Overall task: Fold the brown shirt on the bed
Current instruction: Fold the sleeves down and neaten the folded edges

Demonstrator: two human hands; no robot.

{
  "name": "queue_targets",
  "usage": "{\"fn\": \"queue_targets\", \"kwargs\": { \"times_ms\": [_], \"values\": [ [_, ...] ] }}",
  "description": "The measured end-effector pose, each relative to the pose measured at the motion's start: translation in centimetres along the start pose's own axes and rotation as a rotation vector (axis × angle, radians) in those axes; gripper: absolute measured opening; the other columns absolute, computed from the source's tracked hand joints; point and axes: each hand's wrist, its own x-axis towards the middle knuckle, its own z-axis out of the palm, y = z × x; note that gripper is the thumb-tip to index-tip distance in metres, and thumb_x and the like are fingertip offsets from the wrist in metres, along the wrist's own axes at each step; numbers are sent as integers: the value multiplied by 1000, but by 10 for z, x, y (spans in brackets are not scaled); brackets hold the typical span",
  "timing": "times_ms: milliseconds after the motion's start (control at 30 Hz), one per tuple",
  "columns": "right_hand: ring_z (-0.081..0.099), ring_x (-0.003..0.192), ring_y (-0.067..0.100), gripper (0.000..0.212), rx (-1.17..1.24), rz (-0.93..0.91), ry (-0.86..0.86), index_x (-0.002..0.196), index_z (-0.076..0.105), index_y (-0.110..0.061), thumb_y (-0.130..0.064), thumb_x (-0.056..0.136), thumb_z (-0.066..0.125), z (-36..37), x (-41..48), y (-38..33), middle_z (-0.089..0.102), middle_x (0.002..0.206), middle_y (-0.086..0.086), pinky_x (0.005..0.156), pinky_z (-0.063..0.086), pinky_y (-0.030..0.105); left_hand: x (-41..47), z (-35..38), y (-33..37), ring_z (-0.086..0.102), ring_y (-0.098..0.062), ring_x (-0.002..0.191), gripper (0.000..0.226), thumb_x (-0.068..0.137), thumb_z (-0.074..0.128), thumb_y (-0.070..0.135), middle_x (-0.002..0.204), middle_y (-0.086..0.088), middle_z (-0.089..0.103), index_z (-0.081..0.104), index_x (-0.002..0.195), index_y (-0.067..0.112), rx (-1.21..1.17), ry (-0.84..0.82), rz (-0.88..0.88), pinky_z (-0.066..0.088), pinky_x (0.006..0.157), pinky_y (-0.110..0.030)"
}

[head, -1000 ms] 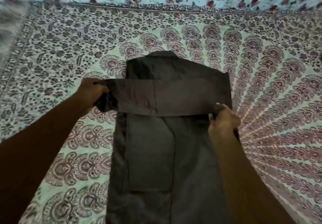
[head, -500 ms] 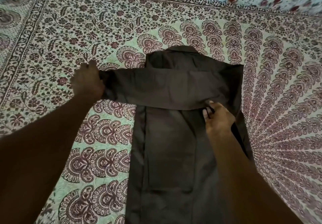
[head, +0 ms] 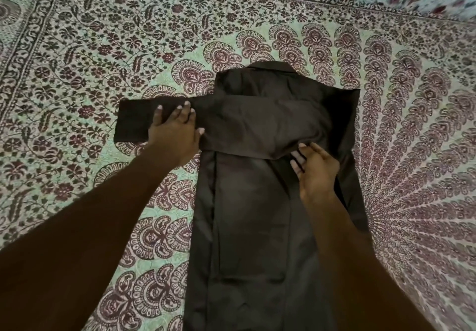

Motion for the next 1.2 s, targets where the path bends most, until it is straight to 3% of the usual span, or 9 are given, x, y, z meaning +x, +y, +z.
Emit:
{"fn": "queue_targets", "kwargs": {
  "times_ms": [133,233,300,433,600,733,867,1067,1200],
  "values": [
    [77,84,27,40,-538,-331,136,132,62,-9,-26,96,68,-29,-8,-2,74,92,4,82,62,39,0,-15,23,14,-37,160,66,110,28,38,172,-22,14,24,160,-4,-14,14,-135,4,129,-57],
    [58,119,38,49,-1075,-684,303,135,64,-8,-33,93,65,-69,-4,-1,62,123,18,100,47,45,-12,-11,45,14,-33,161,64,109,32,37,174,-15,15,21,164,6,-99,157,115,20,128,-56],
    [35,142,41,53,-1296,-631,350,146,56,-16,-38,98,63,-90,3,-4,40,155,17,109,35,58,-19,-5,60,14,-24,162,68,108,24,50,176,-6,10,15,166,16,-63,101,294,23,127,-53],
    [10,157,36,72,-1544,-402,71,162,30,-18,-60,105,39,-107,16,-7,14,173,10,118,16,71,-22,5,62,8,-18,162,83,102,14,68,177,1,2,11,167,17,-49,-45,89,19,127,-54],
    [8,160,32,72,-1553,-503,-87,164,27,-20,-61,106,34,-107,7,-13,12,174,9,121,16,64,-20,-4,70,12,-30,161,84,105,18,62,175,-13,10,14,165,4,11,-20,-38,17,127,-56],
    [1,161,30,72,-1612,-471,-158,166,19,-21,-60,107,31,-133,4,-7,3,176,6,123,16,62,-35,-4,102,8,-25,162,76,106,18,56,176,-9,8,10,166,10,104,128,273,4,128,-57],
    [4,162,26,66,-1534,-538,-349,165,26,-24,-57,108,33,-174,9,-4,5,176,2,128,18,55,-39,2,137,5,-24,163,80,105,16,63,176,-5,-1,5,167,14,160,-78,206,0,127,-60],
    [26,158,33,51,-1445,-544,-378,159,38,-8,-19,110,40,-245,-24,0,22,172,11,127,29,44,-95,16,208,36,-36,151,52,104,52,27,165,-19,35,48,149,2,-340,77,296,33,124,-47],
    [47,146,28,63,-1350,-556,-513,152,51,-6,-9,90,38,-288,-59,3,38,165,10,122,31,27,-195,42,275,73,-27,101,35,94,60,19,108,-5,74,69,127,9,-902,-183,208,57,96,-35]
  ]
}}
